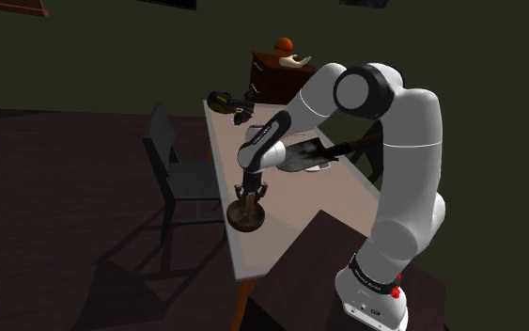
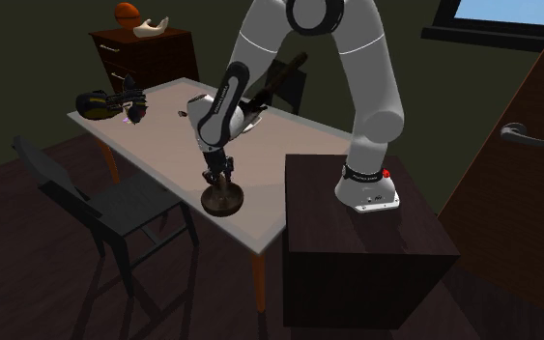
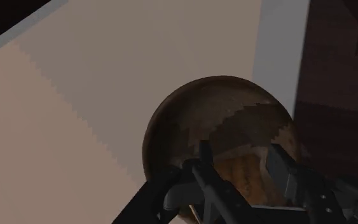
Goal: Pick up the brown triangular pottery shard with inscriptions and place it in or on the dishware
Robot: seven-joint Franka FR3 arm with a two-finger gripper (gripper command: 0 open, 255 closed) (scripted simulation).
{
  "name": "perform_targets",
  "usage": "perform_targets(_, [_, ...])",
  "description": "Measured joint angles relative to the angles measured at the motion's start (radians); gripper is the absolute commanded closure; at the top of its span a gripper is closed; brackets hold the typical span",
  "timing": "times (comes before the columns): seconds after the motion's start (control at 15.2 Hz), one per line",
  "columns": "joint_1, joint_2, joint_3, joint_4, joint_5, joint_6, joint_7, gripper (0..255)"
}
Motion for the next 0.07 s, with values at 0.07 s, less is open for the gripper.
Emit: perform_targets(0.07, [0.001,0.014,0.0,0.008,0.0,0.006,0.0,255])
